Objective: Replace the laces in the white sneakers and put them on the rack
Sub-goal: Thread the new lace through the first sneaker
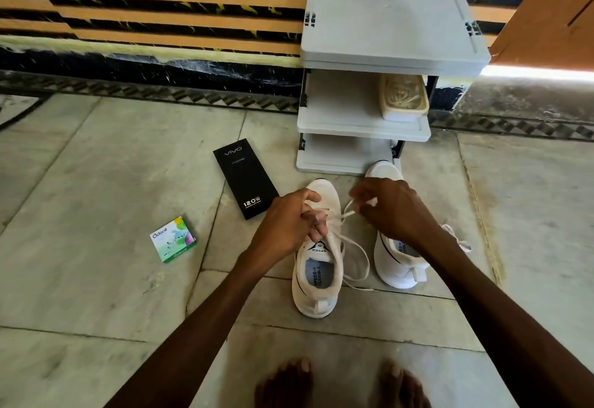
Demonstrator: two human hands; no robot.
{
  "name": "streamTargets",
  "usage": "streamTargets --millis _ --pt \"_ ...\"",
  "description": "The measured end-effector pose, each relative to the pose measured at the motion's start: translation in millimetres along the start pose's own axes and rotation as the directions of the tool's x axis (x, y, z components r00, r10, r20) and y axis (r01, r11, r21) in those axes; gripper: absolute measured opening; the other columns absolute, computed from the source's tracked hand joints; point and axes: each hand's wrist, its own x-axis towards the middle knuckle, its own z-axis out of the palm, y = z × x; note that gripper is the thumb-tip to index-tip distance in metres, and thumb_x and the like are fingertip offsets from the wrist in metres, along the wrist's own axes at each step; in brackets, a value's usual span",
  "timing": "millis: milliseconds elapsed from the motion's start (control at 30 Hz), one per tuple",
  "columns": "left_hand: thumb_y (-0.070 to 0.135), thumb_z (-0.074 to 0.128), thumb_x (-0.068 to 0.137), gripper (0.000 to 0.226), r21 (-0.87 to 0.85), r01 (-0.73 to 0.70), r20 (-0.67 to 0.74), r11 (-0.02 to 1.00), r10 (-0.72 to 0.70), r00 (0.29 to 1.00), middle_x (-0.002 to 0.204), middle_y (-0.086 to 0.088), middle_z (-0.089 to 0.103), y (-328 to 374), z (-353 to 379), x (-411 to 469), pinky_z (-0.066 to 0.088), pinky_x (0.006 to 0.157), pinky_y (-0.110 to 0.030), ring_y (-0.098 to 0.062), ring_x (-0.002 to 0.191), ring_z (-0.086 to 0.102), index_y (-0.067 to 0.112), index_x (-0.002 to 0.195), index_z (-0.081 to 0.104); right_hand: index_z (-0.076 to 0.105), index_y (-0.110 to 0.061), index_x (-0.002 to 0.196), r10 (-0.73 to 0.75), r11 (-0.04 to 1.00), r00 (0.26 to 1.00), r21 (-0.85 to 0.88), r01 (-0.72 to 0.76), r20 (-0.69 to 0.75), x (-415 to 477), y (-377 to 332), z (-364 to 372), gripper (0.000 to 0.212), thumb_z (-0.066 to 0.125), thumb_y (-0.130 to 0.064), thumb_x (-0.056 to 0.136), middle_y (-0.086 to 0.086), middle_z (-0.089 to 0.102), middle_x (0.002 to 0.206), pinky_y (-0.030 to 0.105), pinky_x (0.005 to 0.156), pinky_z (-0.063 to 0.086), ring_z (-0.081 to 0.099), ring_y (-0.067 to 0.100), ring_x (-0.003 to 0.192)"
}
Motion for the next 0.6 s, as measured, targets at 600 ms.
streamTargets --millis 600 --pt "0.018 0.049 0.102 0.035 0.048 0.054 0.060 0.997 -0.057 0.997 0.088 -0.006 0.069 -1 3 10 0.060 0.068 -0.032 -0.019 0.075 0.072 0.018 0.137 0.048 0.077 -0.023 0.080 -0.283 0.938 0.956 0.188 0.292 -0.074 -2 5 41 0.004 0.080 -0.020 0.079 -0.013 0.070 0.070 0.022 0.065 0.051 0.062 0.001 0.064"
